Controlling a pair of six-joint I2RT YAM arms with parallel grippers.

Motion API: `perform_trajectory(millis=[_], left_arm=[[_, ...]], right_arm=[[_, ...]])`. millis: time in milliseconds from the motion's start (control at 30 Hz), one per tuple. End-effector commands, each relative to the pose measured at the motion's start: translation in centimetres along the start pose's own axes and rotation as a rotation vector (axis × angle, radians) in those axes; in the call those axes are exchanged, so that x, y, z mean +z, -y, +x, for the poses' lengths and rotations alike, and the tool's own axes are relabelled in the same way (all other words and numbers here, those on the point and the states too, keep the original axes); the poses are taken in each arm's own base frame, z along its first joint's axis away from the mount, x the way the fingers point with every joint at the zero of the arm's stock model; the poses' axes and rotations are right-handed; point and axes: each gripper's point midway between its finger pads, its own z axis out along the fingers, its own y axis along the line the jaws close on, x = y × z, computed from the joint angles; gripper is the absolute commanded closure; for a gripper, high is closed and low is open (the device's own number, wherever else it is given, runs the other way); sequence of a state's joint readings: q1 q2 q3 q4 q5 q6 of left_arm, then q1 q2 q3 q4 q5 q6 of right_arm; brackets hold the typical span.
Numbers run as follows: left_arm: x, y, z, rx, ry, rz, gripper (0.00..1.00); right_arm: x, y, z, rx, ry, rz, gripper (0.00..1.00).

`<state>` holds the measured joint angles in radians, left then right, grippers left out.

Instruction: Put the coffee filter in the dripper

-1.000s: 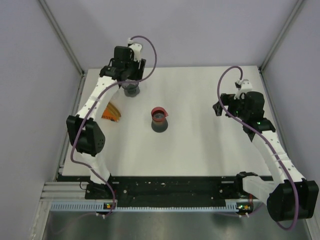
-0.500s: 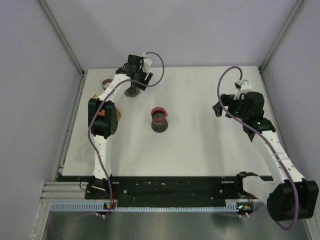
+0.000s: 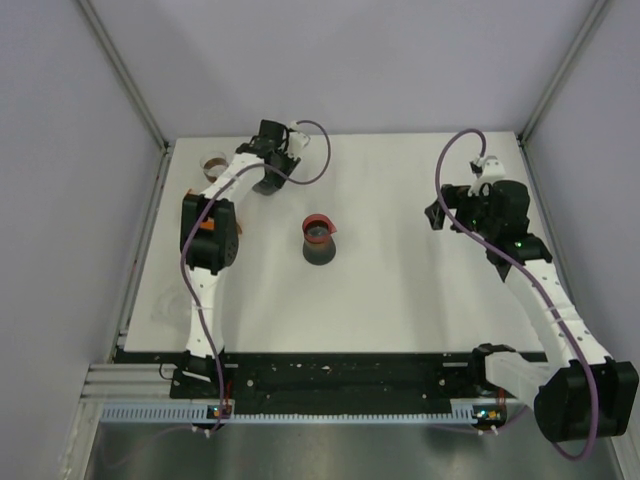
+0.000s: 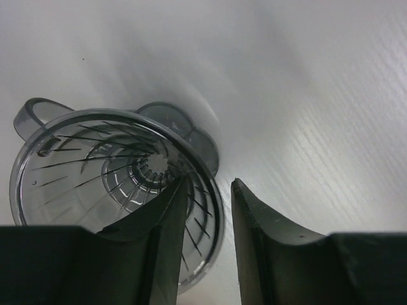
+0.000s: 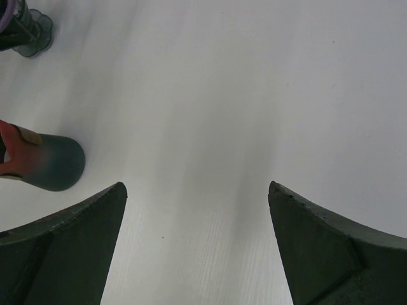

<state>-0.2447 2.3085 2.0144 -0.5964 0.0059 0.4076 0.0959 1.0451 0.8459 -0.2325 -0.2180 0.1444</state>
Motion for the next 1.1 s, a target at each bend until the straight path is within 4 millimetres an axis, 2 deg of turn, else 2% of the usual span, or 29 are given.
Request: perform_trajectory(millis=[0, 33, 133, 200, 267, 367, 433, 533, 567, 633, 733, 900, 967, 1067], left_arm=[[-1.9, -1.5, -1.0, 0.074, 0.045, -0.053, 0.66], [-1.9, -1.3, -0.9, 0.089, 0.045, -0.049, 0.70], [-2.3, -1.1, -0.7, 0.101, 0.048, -0.039, 1.00], [-2.8, -1.2, -1.0, 0.098, 0.059, -0.042, 1.00], [-4.5, -0.9, -2.4, 0.088, 0.104, -0.019, 1.00], [-8.6, -0.4, -5.1, 0.103, 0.179, -0.017, 1.00], [-11.9, 0.8, -6.5, 0.176, 0.208, -0.014, 1.00], [-17.3, 4.1, -8.1, 0.316, 0.278, 0.057, 1.00], [-18.6, 5.8, -8.2, 0.371, 0.295, 0.094, 1.00], [-21.4, 8.2, -8.1, 0.443, 0.333, 0.139, 1.00], [-24.8, 10.8, -7.6, 0.508, 0.356, 0.191, 1.00], [-27.9, 13.8, -6.3, 0.596, 0.332, 0.277, 1.00], [-28.8, 15.1, -5.6, 0.621, 0.318, 0.313, 1.00], [-29.8, 16.1, -5.0, 0.638, 0.304, 0.332, 1.00]], right_arm=[[-0.4, -1.0, -2.4, -0.001, 0.055, -0.024, 0.07], [-0.4, -1.1, -2.4, -0.001, 0.054, -0.026, 0.07], [-0.5, -1.2, -2.5, 0.000, 0.051, -0.027, 0.07], [-0.8, -1.3, -2.7, 0.000, 0.049, -0.029, 0.07], [-1.2, -1.4, -3.0, -0.007, 0.053, -0.026, 0.07], [-2.0, -1.8, -3.7, -0.016, 0.063, -0.035, 0.07], [-2.2, -2.2, -4.4, -0.012, 0.066, -0.046, 0.07], [-2.1, -3.4, -5.9, 0.013, 0.054, -0.080, 0.07], [-2.3, -4.3, -7.2, 0.012, 0.064, -0.098, 0.07], [-2.0, -6.0, -8.5, 0.008, 0.054, -0.135, 0.07], [-1.4, -9.6, -10.6, -0.032, 0.051, -0.193, 0.07], [0.2, -17.4, -13.1, -0.091, 0.027, -0.347, 0.09], [1.1, -19.6, -13.5, -0.096, 0.011, -0.387, 0.09], [2.9, -21.8, -12.9, -0.066, -0.049, -0.439, 0.12]])
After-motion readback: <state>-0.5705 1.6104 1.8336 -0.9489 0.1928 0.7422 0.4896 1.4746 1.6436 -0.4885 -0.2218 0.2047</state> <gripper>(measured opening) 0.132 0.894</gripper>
